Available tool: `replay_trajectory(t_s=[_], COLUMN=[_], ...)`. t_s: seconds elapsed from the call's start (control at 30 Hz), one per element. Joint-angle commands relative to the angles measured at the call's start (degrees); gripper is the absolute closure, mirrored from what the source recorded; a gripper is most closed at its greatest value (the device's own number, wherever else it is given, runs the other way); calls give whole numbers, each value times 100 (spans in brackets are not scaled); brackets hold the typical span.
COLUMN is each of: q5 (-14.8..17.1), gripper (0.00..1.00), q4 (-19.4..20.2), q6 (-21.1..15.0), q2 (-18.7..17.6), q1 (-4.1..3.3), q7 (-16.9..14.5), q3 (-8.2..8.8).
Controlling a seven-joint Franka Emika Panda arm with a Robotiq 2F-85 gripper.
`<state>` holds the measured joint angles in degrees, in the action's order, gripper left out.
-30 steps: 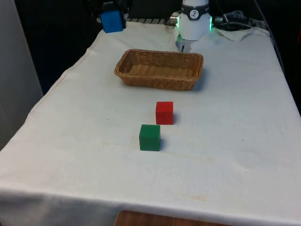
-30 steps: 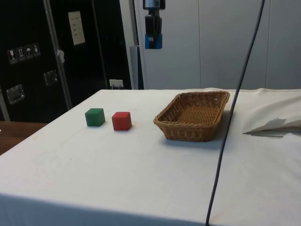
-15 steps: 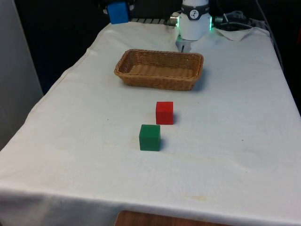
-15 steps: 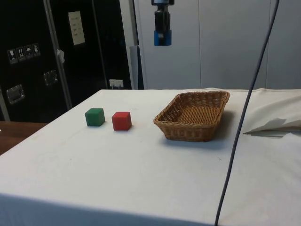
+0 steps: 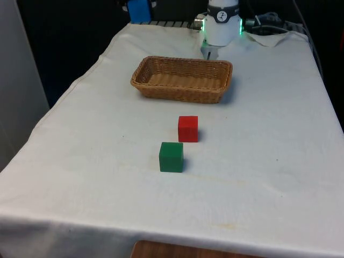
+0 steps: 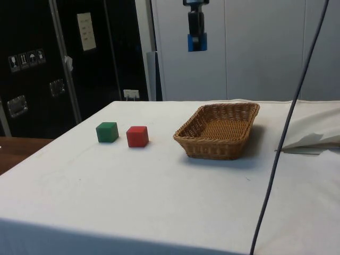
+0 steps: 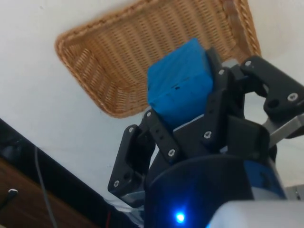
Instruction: Pick up the blue cube and place it into the basket.
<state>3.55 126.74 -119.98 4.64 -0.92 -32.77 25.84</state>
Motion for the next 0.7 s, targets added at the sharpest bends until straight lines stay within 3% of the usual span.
replay_trajectory(t_s=[0.0,0.17,0.2,0.3,0.47,0.5,0.53,0.67], q5=[-126,-309,-183,-470,-710,-602,-751,-882], gripper=[100,100,100,100,100,100,100,100], q4=[69,246,178,384,590,539,625,739], q6=[-34,-63,-6,-80,-97,-34,-103,-126], q2=[74,258,183,413,647,596,688,831], q1=[17,34,11,52,74,46,80,92], q7=[80,155,74,241,367,292,390,464], q3=[-6,23,34,40,74,92,80,92])
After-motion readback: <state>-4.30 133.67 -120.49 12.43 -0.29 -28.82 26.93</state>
